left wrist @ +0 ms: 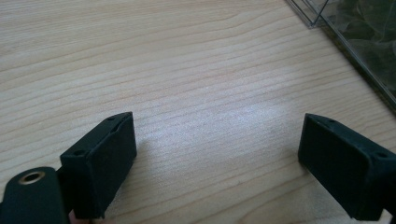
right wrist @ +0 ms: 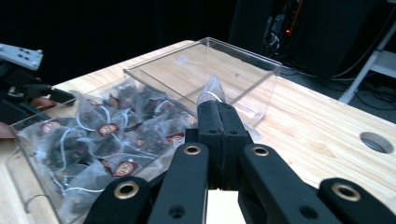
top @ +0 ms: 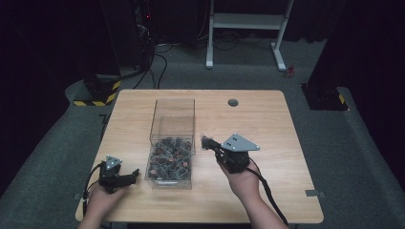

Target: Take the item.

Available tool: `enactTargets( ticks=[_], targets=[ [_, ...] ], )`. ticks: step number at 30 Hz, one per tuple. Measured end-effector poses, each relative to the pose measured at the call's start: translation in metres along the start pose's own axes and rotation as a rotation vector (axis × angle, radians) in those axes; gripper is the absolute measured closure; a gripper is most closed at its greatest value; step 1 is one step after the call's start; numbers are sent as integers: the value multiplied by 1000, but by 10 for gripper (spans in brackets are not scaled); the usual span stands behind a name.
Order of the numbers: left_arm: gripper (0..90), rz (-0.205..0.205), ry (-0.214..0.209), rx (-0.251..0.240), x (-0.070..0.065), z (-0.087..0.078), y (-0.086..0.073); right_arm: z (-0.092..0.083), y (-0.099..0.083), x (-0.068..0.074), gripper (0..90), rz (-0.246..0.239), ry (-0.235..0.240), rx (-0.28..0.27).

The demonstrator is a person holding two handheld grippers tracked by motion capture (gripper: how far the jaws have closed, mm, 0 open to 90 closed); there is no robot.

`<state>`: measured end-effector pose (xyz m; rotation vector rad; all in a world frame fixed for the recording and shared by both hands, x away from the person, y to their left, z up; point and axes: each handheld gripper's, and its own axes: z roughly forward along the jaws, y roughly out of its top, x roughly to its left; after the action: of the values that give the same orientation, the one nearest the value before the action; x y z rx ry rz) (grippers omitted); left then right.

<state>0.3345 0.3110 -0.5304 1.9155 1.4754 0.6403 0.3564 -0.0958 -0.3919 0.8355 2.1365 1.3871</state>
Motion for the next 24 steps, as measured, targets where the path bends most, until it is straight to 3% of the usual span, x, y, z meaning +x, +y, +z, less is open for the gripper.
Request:
enactTargets(
  ticks=[24],
  targets=[
    [117, 0, 0, 0, 0, 0, 0, -7, -8, -50, 900, 43, -141, 22]
  ],
)
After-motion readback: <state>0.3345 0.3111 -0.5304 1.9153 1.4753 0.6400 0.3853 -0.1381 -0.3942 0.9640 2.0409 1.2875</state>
